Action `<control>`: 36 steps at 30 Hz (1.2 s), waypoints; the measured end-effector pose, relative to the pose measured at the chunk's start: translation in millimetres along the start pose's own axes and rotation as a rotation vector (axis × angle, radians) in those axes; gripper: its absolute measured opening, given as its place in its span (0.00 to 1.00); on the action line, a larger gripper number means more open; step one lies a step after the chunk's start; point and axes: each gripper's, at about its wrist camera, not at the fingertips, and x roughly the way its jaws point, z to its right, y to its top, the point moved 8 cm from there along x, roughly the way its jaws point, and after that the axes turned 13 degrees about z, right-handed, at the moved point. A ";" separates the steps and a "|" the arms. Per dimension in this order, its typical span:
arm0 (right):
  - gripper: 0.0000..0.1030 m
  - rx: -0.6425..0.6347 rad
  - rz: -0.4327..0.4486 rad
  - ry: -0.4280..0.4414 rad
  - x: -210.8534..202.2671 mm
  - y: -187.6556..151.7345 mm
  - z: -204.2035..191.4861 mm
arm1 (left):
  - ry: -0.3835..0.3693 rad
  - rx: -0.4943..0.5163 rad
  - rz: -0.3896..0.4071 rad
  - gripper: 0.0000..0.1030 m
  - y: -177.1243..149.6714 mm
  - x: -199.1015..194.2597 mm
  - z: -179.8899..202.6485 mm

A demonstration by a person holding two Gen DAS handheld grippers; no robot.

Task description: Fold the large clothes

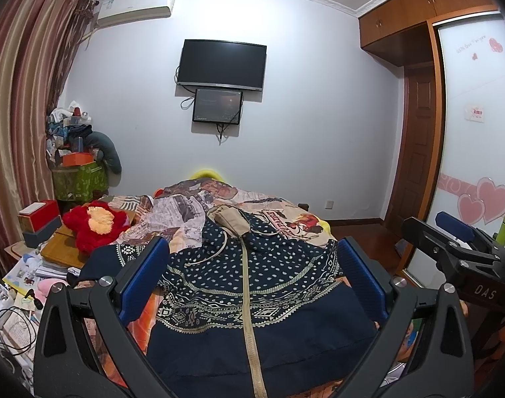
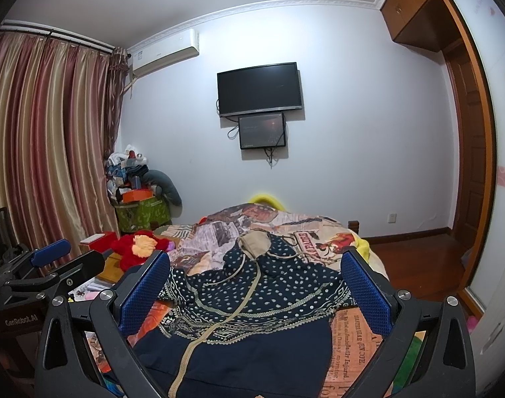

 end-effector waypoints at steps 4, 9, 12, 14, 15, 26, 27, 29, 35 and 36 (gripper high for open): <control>1.00 -0.009 -0.010 0.003 7.2 -1.5 -1.6 | 0.015 -0.004 -0.004 0.99 -1.8 7.9 -9.1; 1.00 -0.039 -0.030 0.004 33.8 -8.9 -4.9 | 0.056 0.001 -0.016 0.99 -2.2 29.3 -32.1; 1.00 -0.047 -0.057 0.007 61.7 -14.1 -4.5 | 0.111 0.010 -0.018 0.99 -2.5 46.7 -57.0; 1.00 -0.057 -0.084 -0.002 83.8 -18.7 -2.1 | 0.158 0.030 -0.028 0.99 -3.3 61.8 -77.1; 1.00 -0.063 -0.095 -0.007 94.5 -20.5 -1.1 | 0.174 0.035 -0.036 0.99 -3.9 71.9 -89.9; 1.00 -0.122 -0.279 -0.027 231.6 -73.9 16.0 | 0.442 -0.062 -0.323 0.99 -79.9 169.2 -263.6; 1.00 -0.126 -0.304 -0.020 243.7 -81.2 16.5 | 0.459 -0.086 -0.366 0.99 -92.7 174.0 -278.3; 1.00 -0.130 -0.345 0.000 264.0 -95.2 16.9 | 0.477 -0.145 -0.451 0.99 -120.1 185.6 -304.5; 1.00 -0.139 -0.469 0.014 317.7 -140.5 22.6 | 0.537 -0.401 -0.627 0.96 -190.8 191.6 -356.0; 1.00 -0.145 -0.484 0.023 324.3 -146.8 23.3 | 0.546 -0.441 -0.645 0.94 -200.3 190.9 -362.5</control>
